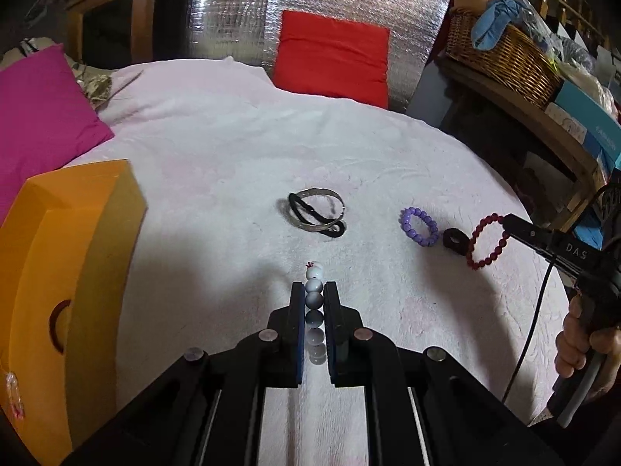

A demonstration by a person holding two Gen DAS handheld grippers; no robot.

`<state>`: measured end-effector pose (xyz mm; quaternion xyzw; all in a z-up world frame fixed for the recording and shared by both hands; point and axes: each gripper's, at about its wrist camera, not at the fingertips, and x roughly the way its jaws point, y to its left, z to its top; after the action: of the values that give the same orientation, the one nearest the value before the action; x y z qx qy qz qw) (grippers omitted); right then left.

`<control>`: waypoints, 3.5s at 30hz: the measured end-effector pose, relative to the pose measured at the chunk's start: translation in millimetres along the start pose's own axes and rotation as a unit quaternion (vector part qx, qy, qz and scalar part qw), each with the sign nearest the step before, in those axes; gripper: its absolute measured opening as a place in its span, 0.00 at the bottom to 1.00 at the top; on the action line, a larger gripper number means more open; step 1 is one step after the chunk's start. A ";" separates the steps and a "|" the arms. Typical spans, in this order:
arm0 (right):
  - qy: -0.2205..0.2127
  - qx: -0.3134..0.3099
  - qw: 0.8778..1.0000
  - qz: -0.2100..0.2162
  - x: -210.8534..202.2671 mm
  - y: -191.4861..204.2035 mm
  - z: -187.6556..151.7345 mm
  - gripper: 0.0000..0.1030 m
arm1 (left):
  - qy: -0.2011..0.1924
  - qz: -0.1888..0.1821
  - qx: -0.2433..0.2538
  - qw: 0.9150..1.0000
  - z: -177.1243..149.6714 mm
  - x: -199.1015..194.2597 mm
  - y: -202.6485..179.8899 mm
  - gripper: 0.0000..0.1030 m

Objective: Organize jewelry
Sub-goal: 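Carry the white and red bead bracelets with both tools over the orange box, then open the right tool to drop the red bracelet while the left tool lowers the white bracelet, then open the left tool to release the white bead bracelet into the box, then move both open tools back over the silver bangle and black hair tie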

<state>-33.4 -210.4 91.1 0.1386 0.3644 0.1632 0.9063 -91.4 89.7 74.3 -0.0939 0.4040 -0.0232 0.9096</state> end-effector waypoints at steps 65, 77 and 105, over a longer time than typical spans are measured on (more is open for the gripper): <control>0.156 -0.215 0.941 0.211 41.5 339.8 -148.9 0.10 | -0.032 0.208 -0.138 0.968 -109.8 -145.1 178.4 0.09; 0.172 -0.189 0.944 0.207 60.2 325.8 -151.3 0.12 | 0.017 0.214 -0.154 0.964 -121.1 -107.8 187.4 0.09; 0.133 -0.141 0.972 0.132 24.9 187.9 -91.3 0.13 | -0.009 0.258 -0.085 0.962 -90.5 -133.6 128.0 0.60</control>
<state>-117.5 -17.7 81.8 0.0336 0.4332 0.3482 0.8306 -252.6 217.3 88.3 -0.0638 0.4065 0.2479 0.8771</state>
